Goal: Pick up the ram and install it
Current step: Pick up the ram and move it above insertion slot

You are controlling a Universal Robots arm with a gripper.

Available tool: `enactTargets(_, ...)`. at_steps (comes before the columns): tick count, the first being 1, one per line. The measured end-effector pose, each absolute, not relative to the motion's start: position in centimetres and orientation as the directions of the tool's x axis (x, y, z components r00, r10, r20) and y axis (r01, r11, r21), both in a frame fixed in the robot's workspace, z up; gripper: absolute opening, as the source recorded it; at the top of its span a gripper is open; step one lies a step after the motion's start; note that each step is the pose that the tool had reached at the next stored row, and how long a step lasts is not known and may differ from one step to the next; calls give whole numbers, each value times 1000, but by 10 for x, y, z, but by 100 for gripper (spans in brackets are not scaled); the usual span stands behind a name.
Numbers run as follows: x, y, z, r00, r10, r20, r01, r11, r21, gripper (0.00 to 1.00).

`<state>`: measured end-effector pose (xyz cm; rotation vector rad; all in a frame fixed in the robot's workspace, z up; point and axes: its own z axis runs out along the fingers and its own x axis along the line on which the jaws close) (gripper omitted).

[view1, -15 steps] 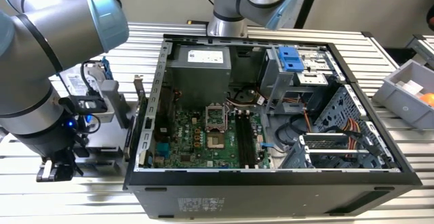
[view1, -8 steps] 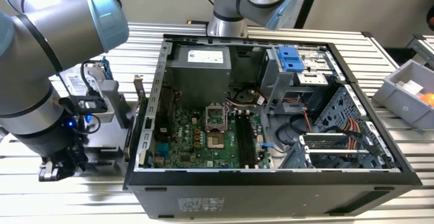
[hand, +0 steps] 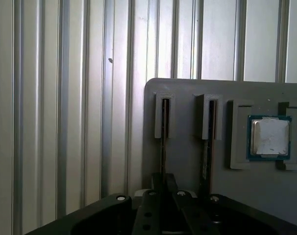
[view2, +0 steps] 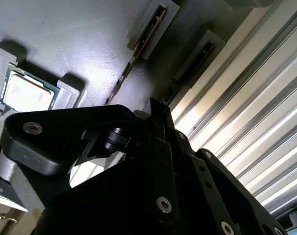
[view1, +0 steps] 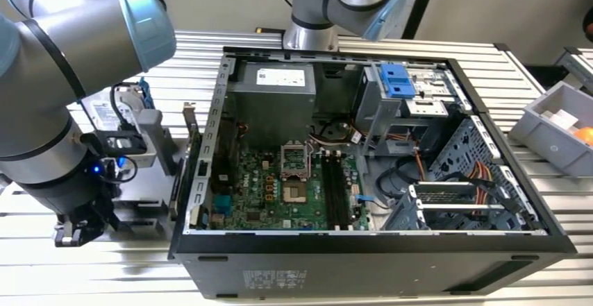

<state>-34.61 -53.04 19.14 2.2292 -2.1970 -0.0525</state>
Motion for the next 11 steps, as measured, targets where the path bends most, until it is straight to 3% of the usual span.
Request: enactTargets(11,-346,-530,191,14,-1000,-16,-999,-15,32,0)
